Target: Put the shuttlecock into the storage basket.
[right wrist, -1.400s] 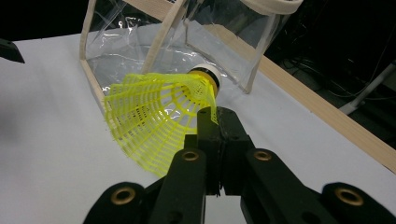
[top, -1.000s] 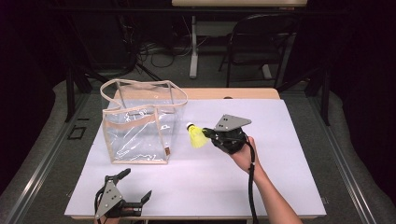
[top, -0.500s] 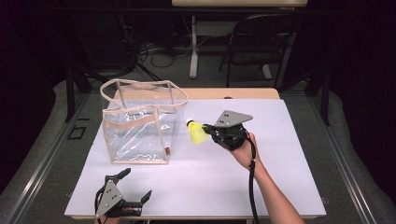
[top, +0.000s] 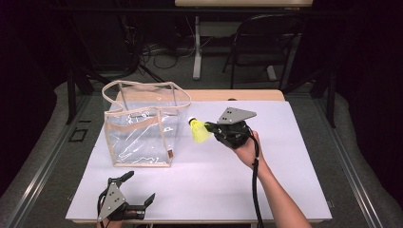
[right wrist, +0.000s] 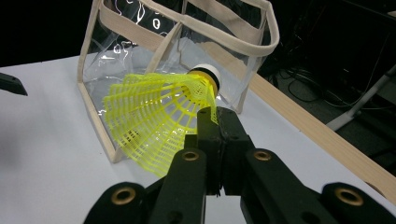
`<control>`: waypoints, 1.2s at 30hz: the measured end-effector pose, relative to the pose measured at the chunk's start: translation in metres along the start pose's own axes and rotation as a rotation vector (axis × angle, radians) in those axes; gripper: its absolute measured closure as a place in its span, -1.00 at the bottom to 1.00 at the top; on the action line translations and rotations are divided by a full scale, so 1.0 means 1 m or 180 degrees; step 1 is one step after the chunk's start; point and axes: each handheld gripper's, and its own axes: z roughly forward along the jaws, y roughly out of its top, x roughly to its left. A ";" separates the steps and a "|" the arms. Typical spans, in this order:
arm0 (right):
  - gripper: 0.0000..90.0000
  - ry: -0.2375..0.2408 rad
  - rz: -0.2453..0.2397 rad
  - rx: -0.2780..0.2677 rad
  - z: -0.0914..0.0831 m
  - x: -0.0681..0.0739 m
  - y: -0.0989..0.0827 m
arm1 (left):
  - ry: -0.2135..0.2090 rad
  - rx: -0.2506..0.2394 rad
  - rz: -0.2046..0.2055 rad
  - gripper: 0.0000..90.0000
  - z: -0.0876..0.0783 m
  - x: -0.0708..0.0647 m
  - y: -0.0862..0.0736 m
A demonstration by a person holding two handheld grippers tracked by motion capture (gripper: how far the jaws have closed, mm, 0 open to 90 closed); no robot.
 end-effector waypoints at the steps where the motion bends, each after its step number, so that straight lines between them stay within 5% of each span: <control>1: 0.99 -0.0003 -0.0002 -0.0007 0.000 0.000 0.001 | 0.0001 0.0003 0.0000 -1.00 0.000 0.000 0.000; 36: 0.99 -0.0054 0.0002 -0.0099 -0.005 -0.010 0.031 | -0.0011 -0.0019 -0.0003 -1.00 -0.001 0.000 0.000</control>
